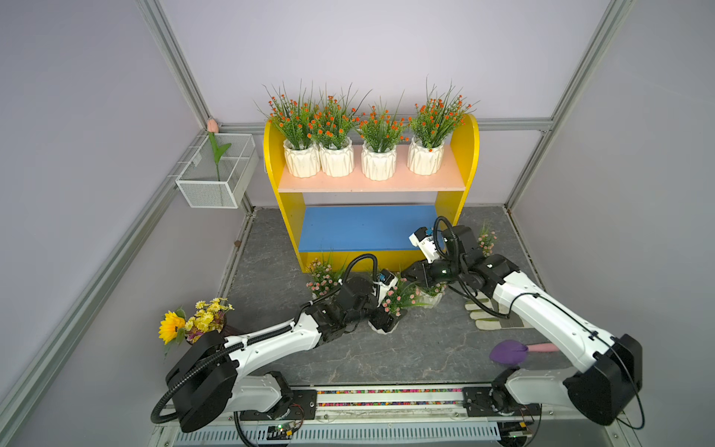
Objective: Place the baby's breath potted plants on the rack by color
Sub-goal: Place the baby's breath potted plant on the rack.
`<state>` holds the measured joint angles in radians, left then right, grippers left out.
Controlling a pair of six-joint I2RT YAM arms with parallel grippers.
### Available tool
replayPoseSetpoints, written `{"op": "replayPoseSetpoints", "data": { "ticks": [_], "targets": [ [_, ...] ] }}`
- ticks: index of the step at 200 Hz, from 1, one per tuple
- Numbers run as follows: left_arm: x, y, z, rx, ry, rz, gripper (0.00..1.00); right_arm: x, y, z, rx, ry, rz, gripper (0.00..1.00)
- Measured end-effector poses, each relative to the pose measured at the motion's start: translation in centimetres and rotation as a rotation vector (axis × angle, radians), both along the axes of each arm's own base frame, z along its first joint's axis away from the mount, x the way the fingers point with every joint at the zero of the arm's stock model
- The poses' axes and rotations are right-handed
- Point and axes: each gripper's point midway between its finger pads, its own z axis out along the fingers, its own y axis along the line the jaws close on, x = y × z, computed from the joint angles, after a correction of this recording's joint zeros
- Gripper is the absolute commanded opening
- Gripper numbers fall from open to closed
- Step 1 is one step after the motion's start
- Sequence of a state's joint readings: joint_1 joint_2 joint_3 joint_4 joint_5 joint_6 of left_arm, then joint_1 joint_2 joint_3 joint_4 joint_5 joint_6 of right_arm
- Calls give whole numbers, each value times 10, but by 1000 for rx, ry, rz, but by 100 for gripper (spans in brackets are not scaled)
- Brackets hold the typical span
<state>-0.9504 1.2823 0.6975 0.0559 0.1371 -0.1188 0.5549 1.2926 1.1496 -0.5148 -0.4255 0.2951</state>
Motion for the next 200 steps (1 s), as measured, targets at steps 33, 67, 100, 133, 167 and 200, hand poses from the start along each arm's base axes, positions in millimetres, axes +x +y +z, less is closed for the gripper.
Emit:
{"op": "replayPoseSetpoints", "data": {
  "ticks": [33, 67, 100, 133, 167, 200],
  "targets": [
    [10, 6, 16, 1, -39, 56, 46, 2, -28, 13, 11, -55, -82, 28],
    [27, 8, 50, -27, -122, 131, 47, -4, -52, 5, 0, -63, -153, 30],
    [50, 16, 82, -38, -188, 228, 49, -15, -64, -5, -5, -55, -188, 31],
    [83, 37, 105, -45, -229, 357, 49, -25, -70, -14, -1, -43, -213, 31],
    [120, 56, 122, -42, -254, 472, 51, -32, -74, -21, 1, -29, -223, 31],
    [157, 68, 127, -32, -258, 550, 51, -34, -76, -18, 9, -38, -226, 32]
  ]
}}
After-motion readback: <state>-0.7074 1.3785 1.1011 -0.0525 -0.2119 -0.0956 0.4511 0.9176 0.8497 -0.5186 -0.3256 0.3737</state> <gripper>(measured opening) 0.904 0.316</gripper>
